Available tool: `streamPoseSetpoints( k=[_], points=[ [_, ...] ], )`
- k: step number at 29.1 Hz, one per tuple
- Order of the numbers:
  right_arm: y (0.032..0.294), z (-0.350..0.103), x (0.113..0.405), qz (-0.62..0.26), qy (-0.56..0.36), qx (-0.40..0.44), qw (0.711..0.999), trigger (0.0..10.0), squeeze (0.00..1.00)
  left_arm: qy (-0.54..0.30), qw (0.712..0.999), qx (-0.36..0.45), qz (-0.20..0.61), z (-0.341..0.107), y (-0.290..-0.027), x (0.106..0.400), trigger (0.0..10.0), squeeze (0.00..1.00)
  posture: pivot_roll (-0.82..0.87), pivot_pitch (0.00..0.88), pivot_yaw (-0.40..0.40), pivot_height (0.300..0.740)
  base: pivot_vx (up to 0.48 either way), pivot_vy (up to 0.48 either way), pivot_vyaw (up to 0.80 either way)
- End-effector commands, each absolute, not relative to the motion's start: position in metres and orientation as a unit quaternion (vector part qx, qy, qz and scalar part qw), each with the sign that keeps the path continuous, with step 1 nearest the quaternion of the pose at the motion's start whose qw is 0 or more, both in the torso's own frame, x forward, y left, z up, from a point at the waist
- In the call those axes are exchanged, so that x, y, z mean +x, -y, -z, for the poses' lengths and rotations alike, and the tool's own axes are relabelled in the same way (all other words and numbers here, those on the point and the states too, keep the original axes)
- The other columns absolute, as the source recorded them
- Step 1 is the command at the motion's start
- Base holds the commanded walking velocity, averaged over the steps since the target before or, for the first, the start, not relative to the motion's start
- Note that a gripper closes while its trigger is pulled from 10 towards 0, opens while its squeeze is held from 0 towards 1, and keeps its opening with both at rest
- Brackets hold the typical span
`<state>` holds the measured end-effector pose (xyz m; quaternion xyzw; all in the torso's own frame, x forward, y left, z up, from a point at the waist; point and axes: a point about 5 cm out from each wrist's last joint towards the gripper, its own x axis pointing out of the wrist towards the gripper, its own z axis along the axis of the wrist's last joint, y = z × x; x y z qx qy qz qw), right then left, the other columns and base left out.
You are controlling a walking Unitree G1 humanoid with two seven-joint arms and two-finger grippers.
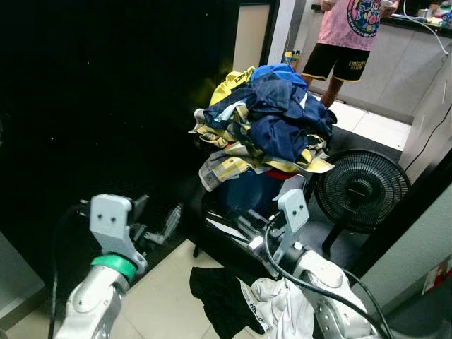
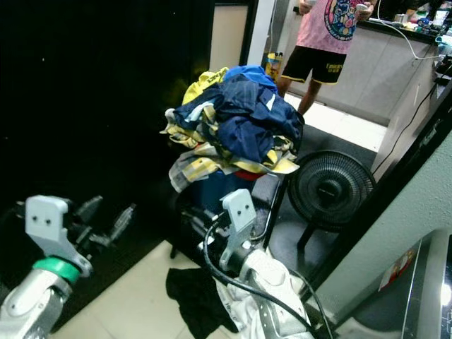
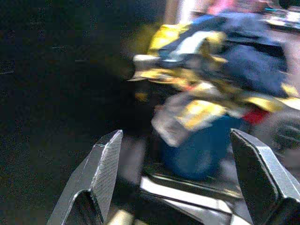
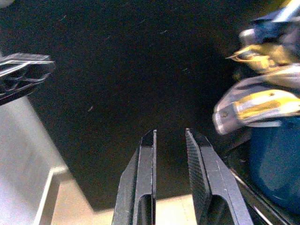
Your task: Clothes washing
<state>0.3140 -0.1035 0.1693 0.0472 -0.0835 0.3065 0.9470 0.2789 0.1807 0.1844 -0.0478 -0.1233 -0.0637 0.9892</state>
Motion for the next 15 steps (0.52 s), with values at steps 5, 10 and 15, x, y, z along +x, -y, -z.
streamPoseSetpoints(
  k=[5,10,15],
  points=[
    [0.137,-0.168,0.324,-0.199,0.079,0.140,0.967,10.0,0.00,0.115,0.991,-0.065,0.007,-0.181,-0.199,0.278,10.0,0.00,0.02,0.071,-0.007,0.740,0.000,0.000,0.00],
    [0.161,-0.150,0.325,-0.139,0.052,0.112,0.983,10.0,0.00,0.108,0.992,-0.059,-0.030,-0.177,-0.220,0.273,10.0,0.00,0.02,0.068,-0.010,0.740,0.000,0.000,0.00],
    [0.160,-0.145,0.324,-0.138,0.053,0.107,0.983,10.0,0.00,0.115,0.991,-0.061,-0.019,-0.180,-0.218,0.275,10.0,0.00,0.03,0.066,-0.010,0.740,0.000,0.000,0.00]
  ],
)
